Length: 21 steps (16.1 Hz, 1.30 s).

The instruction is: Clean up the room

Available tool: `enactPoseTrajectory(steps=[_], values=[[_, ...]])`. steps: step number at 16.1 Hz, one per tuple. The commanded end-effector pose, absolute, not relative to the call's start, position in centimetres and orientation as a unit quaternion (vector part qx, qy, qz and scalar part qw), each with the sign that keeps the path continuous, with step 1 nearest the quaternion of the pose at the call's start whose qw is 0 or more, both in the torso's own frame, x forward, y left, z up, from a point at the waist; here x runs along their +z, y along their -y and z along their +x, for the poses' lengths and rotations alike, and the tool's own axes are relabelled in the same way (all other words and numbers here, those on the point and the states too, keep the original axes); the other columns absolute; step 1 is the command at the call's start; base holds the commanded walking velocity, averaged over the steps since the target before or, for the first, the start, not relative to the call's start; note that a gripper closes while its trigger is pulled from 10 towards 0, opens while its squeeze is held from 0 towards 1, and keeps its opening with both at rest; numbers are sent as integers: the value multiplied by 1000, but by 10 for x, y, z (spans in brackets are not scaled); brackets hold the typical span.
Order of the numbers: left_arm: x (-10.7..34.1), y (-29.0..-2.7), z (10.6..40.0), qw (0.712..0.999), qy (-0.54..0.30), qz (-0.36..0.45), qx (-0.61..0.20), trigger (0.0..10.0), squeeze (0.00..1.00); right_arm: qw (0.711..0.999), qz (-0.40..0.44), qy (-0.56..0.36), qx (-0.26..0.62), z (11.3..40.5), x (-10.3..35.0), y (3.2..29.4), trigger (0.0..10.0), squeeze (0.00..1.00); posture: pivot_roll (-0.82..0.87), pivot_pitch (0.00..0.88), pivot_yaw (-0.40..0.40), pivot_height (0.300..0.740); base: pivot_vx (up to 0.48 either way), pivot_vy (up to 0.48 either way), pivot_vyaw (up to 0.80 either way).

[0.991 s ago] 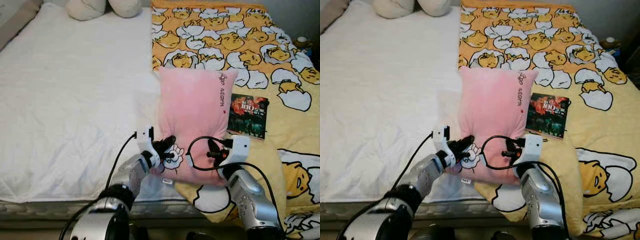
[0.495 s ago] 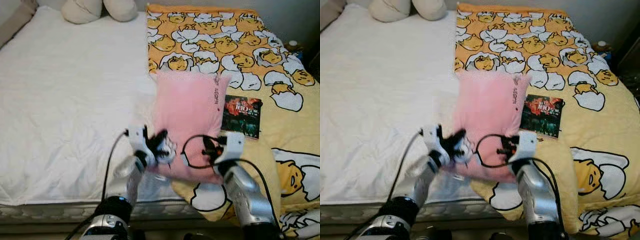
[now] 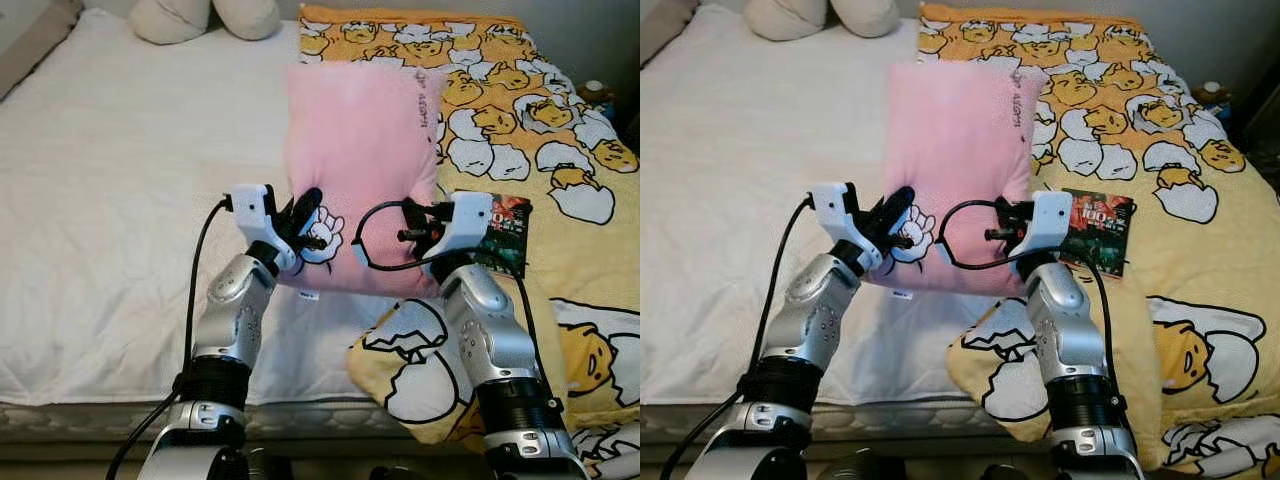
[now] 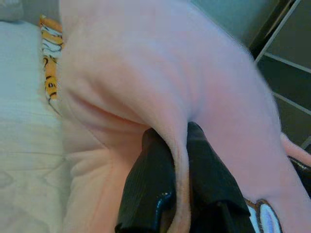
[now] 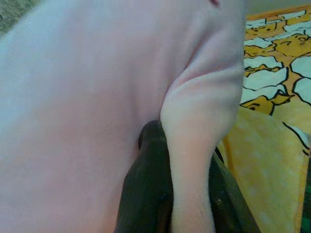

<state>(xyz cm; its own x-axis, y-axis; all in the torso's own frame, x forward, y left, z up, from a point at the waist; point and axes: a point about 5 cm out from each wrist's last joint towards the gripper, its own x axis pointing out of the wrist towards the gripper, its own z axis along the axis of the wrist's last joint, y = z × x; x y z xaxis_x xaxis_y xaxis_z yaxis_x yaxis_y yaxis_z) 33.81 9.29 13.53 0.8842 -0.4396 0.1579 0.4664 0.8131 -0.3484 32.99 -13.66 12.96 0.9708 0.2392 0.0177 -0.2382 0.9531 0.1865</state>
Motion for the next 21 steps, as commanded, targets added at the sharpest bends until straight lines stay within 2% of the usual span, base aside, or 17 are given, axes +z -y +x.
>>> enactPoseTrajectory(steps=[1,4,6,8,13,21], values=[[142,-93,337,951,45,-188,-239,0,0,988,84,38,121,334,147,138,0,0,-88,18,23,740,0,0,0],[128,-105,332,966,28,-123,-225,0,0,990,85,37,107,334,143,141,0,0,-84,10,21,740,0,0,0],[112,-124,325,976,4,-85,-199,0,0,992,86,19,89,326,128,145,0,0,-78,3,21,740,0,0,0],[104,-136,322,980,-12,-79,-180,0,0,993,84,4,85,321,117,146,0,0,-75,0,19,740,0,0,0],[104,-126,321,982,-13,-79,-170,0,0,992,83,-15,92,322,104,140,0,0,-49,0,8,740,0,480,0],[101,-117,317,981,-21,-89,-169,0,0,991,81,-23,100,329,101,140,0,0,-35,0,-3,740,0,480,561]])
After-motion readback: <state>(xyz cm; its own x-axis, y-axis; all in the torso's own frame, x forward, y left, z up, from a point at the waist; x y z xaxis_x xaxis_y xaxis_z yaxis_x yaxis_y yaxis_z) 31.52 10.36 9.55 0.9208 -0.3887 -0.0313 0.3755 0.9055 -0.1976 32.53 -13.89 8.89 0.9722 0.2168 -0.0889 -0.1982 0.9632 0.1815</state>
